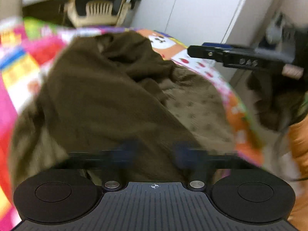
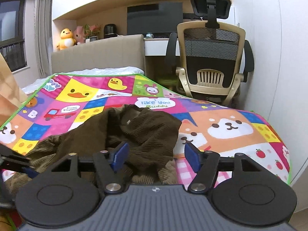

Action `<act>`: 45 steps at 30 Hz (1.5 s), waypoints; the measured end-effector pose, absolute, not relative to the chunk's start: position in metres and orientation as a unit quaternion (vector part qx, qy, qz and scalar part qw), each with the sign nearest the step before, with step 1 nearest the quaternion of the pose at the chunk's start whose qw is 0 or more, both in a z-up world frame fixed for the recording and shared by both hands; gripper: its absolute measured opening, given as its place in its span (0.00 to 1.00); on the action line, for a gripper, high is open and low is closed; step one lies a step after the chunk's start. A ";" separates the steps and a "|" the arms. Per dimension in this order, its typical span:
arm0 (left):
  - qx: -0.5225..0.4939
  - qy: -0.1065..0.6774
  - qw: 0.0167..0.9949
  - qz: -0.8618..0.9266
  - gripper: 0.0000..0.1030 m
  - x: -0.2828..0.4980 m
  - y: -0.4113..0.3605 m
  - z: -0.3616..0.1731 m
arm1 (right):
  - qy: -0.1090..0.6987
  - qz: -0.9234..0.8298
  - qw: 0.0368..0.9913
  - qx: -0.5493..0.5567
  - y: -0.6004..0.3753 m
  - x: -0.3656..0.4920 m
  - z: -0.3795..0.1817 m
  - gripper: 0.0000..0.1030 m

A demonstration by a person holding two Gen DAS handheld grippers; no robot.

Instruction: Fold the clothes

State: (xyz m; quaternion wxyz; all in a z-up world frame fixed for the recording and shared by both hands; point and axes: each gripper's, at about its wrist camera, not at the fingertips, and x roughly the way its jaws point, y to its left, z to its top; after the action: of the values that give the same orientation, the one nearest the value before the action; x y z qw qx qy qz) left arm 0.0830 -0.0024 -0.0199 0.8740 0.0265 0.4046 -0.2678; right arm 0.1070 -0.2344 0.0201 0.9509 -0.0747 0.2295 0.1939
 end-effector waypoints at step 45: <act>0.073 0.171 0.983 0.009 0.08 0.178 0.132 0.024 | 0.168 0.326 0.924 -0.112 -0.129 0.148 0.083 0.57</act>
State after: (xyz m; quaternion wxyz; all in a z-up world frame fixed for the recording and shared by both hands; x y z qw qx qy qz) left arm 0.1780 0.1323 0.0244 0.9825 0.0728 0.1710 0.0094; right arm 0.1485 -0.1294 0.0831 0.9236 -0.1119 0.1679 0.3260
